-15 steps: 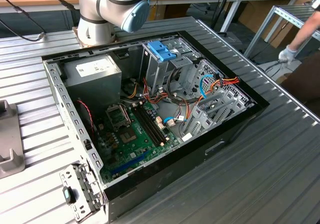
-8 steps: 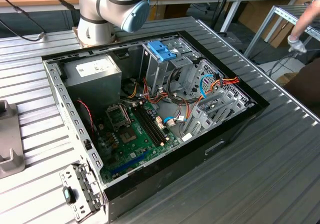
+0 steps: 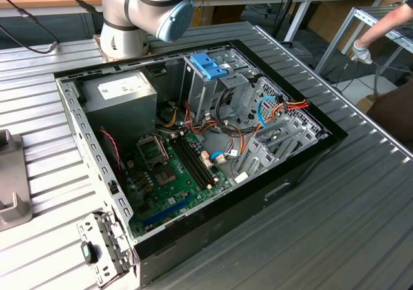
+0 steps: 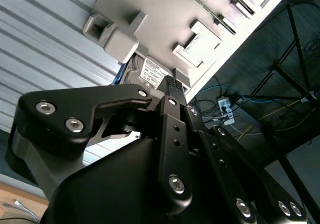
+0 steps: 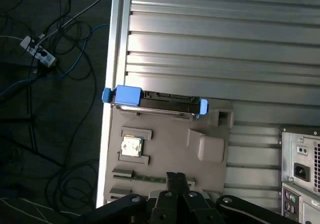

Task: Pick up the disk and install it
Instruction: 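Pick up the disk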

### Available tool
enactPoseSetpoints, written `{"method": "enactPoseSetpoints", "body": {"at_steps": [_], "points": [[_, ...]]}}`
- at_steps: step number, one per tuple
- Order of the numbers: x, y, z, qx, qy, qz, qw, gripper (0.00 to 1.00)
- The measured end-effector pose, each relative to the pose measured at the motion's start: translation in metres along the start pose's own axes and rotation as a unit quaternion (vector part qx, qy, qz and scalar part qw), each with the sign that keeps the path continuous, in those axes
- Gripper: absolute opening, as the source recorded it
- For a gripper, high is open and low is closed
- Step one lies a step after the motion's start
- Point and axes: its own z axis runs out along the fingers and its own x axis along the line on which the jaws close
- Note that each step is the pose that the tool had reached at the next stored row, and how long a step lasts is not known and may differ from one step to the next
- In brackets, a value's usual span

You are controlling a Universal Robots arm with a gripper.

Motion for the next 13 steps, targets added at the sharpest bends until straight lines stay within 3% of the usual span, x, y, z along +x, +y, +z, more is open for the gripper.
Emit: {"method": "enactPoseSetpoints", "body": {"at_steps": [5,13], "points": [[0.0,0.0,0.0,-0.0005,0.0009,-0.019,0.9998,0.1],[0.0,0.0,0.0,-0.0014,0.0026,-0.059,0.9982,0.1]]}}
